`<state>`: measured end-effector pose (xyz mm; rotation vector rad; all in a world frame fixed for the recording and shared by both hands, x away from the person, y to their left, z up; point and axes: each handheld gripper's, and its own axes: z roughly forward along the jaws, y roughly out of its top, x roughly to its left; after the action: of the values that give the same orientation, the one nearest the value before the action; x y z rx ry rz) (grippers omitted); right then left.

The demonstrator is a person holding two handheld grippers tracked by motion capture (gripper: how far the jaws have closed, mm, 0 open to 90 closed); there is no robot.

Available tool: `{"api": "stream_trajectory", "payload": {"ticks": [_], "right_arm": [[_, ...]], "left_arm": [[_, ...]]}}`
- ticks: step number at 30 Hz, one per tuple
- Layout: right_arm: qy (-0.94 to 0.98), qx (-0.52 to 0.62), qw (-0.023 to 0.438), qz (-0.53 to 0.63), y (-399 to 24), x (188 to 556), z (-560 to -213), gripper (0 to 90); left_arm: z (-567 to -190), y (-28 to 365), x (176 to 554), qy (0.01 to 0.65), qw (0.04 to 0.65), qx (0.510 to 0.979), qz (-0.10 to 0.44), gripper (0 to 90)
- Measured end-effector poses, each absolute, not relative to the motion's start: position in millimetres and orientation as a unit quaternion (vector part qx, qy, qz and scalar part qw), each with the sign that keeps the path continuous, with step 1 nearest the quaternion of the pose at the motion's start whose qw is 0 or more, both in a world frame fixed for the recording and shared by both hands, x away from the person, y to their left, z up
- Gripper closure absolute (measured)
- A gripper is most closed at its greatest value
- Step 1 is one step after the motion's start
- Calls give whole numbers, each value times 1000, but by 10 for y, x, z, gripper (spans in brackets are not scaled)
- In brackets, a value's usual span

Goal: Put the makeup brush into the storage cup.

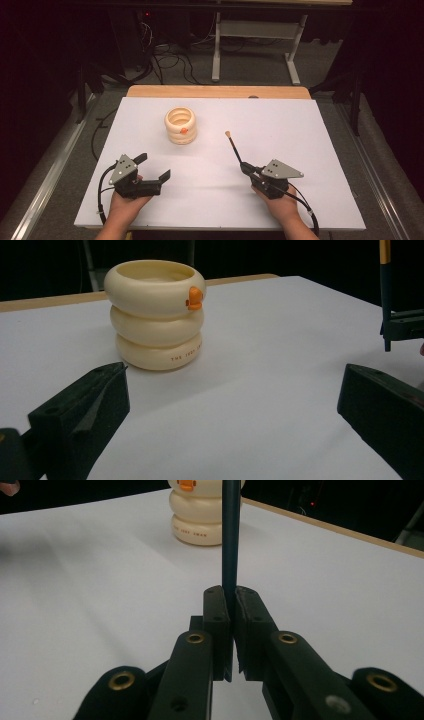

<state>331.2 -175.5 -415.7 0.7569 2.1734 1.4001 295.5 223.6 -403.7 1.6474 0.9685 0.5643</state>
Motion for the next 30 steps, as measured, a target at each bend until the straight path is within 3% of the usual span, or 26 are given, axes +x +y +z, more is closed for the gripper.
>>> {"api": "stream_trajectory", "payload": {"ticks": [15,30], "right_arm": [[788,270,213,511,-1611,3340,-4160,868],[786,272,219,510,-1639,3336,-4145,868]], "left_arm": [[-3915,2260,3063,412,538,692,248,9],[-3793,1825,3330,388,550,702,230,9]]}}
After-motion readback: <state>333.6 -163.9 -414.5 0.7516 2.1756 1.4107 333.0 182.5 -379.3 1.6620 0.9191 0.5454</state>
